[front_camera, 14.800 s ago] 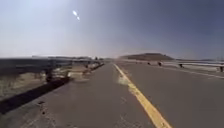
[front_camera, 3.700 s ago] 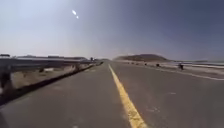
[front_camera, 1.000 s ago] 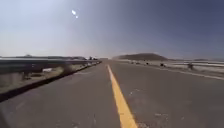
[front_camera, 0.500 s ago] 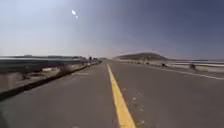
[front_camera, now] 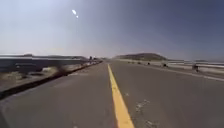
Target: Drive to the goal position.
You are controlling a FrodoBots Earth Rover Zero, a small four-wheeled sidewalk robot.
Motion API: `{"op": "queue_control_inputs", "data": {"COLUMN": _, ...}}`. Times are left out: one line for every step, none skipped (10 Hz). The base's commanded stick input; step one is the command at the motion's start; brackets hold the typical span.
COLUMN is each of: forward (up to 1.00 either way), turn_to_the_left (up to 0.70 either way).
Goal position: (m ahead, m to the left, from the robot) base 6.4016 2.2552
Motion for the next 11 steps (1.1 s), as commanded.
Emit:
{"op": "queue_control_inputs", "data": {"forward": 0.5, "turn_to_the_left": 0.0}}
{"op": "queue_control_inputs", "data": {"forward": 0.5, "turn_to_the_left": 0.0}}
{"op": "queue_control_inputs", "data": {"forward": 0.5, "turn_to_the_left": 0.0}}
{"op": "queue_control_inputs", "data": {"forward": 0.5, "turn_to_the_left": 0.0}}
{"op": "queue_control_inputs", "data": {"forward": 0.5, "turn_to_the_left": 0.0}}
{"op": "queue_control_inputs", "data": {"forward": 0.5, "turn_to_the_left": 0.0}}
{"op": "queue_control_inputs", "data": {"forward": 0.5, "turn_to_the_left": 0.5}}
{"op": "queue_control_inputs", "data": {"forward": 0.5, "turn_to_the_left": 0.5}}
{"op": "queue_control_inputs", "data": {"forward": 0.5, "turn_to_the_left": 0.35}}
{"op": "queue_control_inputs", "data": {"forward": 0.5, "turn_to_the_left": 0.1}}
{"op": "queue_control_inputs", "data": {"forward": 0.5, "turn_to_the_left": 0.0}}
